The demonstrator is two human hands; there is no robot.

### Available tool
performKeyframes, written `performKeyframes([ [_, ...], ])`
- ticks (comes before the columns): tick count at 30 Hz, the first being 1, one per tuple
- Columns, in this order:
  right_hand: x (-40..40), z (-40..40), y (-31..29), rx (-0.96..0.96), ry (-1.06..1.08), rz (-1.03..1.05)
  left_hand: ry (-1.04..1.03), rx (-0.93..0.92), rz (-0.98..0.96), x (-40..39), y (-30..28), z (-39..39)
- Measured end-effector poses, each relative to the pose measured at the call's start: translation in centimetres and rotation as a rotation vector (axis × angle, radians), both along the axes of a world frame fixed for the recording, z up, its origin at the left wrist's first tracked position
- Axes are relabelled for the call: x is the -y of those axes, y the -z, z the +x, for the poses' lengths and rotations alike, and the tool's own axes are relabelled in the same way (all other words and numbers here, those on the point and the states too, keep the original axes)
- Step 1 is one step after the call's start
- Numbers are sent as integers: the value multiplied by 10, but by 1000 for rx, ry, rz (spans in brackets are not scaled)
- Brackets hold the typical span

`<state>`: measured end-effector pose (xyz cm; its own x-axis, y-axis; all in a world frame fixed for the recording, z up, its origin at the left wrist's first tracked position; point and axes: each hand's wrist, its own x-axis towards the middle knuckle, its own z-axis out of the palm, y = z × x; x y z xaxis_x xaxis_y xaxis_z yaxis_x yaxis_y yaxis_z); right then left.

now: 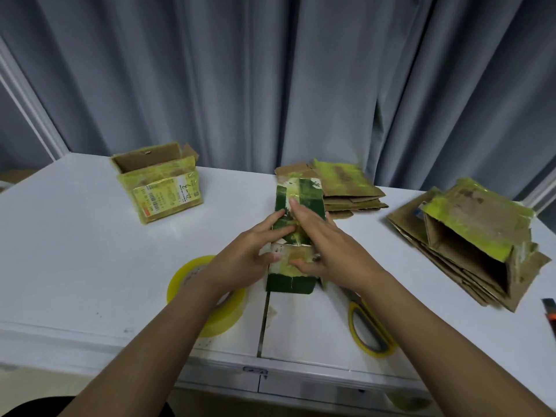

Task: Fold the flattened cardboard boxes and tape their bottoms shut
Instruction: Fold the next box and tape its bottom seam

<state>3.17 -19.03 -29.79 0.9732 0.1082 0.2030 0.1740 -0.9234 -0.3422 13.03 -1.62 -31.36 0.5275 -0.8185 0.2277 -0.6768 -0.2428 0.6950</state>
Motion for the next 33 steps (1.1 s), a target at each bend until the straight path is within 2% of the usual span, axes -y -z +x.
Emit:
performKeyframes([
  [4,8,2,-3,-73,-54,-75,-3,17,25,1,1,-3],
  [5,11,0,-5,-82,-45,-27,5,21,29,0,1,-5],
  [8,20,-6,-12,34,92,392,23,17,41,-3,-1,-9],
  [10,21,-3,-11,68,189,549,23,39,28,-6,-3,-13],
  [13,15,2,0,-65,269,463,-17,-4,-14,-6,2,-17],
  [15,5,3,6,-14,333,479,-84,-215,-102,5,7,-24],
  [16,0,3,7,41,374,488,-177,-338,-186,13,9,-29],
  [17,-5,2,9,87,407,486,-300,-379,-292,22,13,-34],
  [20,-12,-1,11,148,433,412,-593,-224,-489,45,20,-50],
  [22,-10,-6,10,195,398,258,-685,-222,-565,51,19,-53],
  [25,-1,-4,1,305,250,45,-643,-288,-626,51,16,-50],
  [28,10,8,-3,47,31,-16,-613,-289,-635,46,17,-48],
  [30,27,19,-4,-44,32,-87,-605,-318,-629,42,17,-48],
  [33,57,33,-10,-135,163,-196,-572,-366,-593,40,19,-44],
])
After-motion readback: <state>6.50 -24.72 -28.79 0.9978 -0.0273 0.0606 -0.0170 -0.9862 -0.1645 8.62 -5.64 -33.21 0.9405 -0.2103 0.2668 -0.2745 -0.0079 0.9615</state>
